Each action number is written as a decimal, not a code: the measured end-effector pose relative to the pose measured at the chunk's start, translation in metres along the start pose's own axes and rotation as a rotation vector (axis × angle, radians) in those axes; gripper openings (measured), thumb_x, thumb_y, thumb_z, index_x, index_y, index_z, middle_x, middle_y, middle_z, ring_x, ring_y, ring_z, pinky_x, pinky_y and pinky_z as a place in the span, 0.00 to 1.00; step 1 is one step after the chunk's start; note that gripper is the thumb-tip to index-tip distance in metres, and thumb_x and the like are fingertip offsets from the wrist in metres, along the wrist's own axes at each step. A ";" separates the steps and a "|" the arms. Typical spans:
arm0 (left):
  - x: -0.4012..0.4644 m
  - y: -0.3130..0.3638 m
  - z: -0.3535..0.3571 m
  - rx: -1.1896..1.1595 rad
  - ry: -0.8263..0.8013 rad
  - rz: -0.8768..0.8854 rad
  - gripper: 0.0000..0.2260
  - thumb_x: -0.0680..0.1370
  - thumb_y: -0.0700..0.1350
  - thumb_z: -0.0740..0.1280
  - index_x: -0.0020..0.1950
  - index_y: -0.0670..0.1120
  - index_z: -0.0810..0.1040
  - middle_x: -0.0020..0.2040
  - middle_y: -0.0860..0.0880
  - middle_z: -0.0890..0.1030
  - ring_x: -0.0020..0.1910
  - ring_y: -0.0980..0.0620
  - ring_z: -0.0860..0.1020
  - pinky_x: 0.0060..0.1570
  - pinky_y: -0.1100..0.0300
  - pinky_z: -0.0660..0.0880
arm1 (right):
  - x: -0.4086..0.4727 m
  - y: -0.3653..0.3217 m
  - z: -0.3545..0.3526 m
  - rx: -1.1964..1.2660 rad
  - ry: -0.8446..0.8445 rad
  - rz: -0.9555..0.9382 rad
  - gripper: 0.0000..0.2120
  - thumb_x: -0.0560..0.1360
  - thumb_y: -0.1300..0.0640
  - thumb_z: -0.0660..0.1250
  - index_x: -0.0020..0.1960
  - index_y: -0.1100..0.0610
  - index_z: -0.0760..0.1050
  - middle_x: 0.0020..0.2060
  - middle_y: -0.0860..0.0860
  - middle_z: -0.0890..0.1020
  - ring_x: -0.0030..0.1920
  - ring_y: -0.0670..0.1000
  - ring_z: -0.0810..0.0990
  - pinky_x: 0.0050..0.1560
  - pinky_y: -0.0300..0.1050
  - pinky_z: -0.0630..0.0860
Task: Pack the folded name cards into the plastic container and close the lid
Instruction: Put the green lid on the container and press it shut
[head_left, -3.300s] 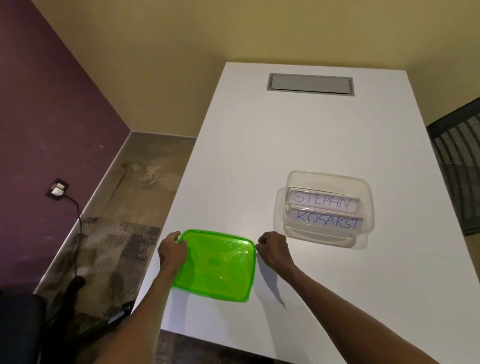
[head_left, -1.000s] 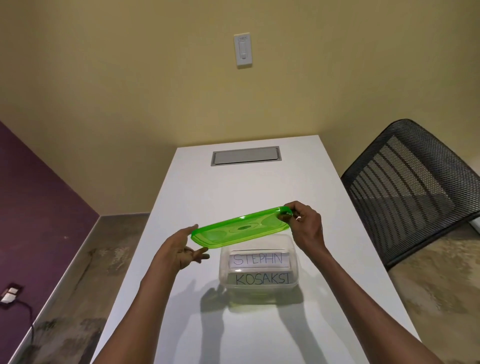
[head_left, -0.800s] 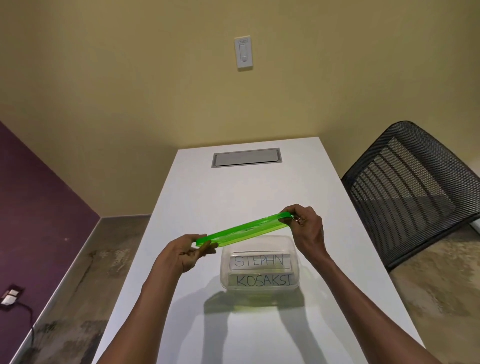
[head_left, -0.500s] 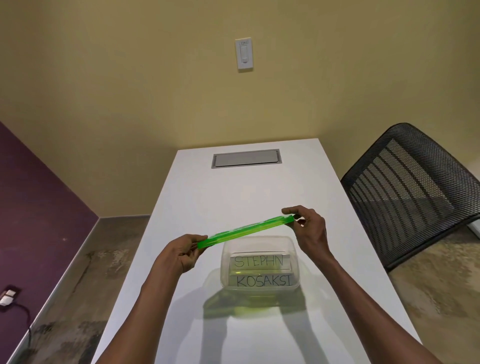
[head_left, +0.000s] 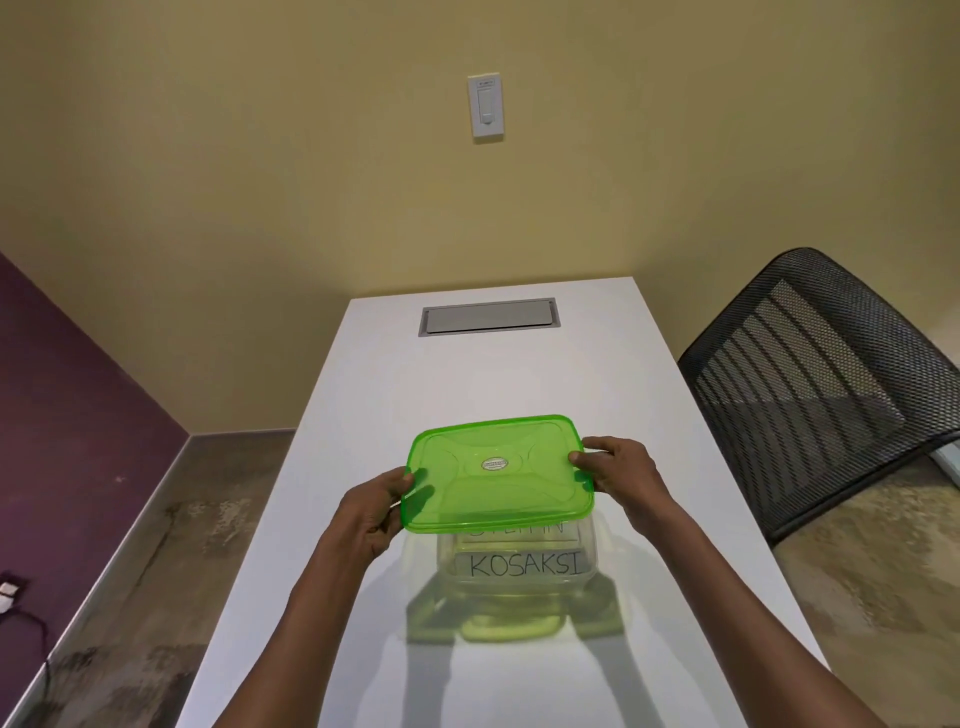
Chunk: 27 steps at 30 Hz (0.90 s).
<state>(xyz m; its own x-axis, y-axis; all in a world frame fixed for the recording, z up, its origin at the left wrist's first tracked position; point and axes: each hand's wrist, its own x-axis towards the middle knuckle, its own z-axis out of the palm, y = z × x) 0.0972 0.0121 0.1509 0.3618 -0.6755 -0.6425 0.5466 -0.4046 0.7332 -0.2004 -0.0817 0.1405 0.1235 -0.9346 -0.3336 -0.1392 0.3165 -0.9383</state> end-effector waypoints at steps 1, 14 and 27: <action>0.003 -0.003 0.000 0.000 -0.009 0.019 0.07 0.78 0.33 0.63 0.52 0.39 0.79 0.46 0.43 0.84 0.32 0.50 0.84 0.28 0.61 0.80 | 0.001 0.001 0.000 -0.028 0.009 0.003 0.18 0.71 0.61 0.74 0.59 0.61 0.76 0.44 0.59 0.85 0.41 0.54 0.83 0.48 0.52 0.80; 0.025 -0.063 0.009 0.459 0.220 0.315 0.12 0.75 0.36 0.70 0.58 0.41 0.82 0.42 0.47 0.83 0.39 0.46 0.80 0.50 0.50 0.80 | 0.001 0.044 -0.003 -0.323 0.109 0.011 0.19 0.69 0.60 0.75 0.60 0.58 0.80 0.36 0.53 0.82 0.38 0.52 0.80 0.51 0.52 0.80; 0.028 -0.098 0.010 0.936 0.340 0.519 0.09 0.73 0.41 0.69 0.34 0.41 0.77 0.26 0.46 0.68 0.30 0.49 0.63 0.30 0.58 0.64 | 0.008 0.074 0.002 -0.472 0.129 0.088 0.23 0.72 0.60 0.73 0.65 0.62 0.75 0.43 0.56 0.80 0.47 0.53 0.77 0.50 0.41 0.70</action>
<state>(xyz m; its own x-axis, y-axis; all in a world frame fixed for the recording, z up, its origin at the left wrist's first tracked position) 0.0463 0.0264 0.0636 0.6462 -0.7516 -0.1327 -0.4612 -0.5231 0.7167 -0.2077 -0.0651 0.0685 -0.0268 -0.9296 -0.3676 -0.5773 0.3146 -0.7535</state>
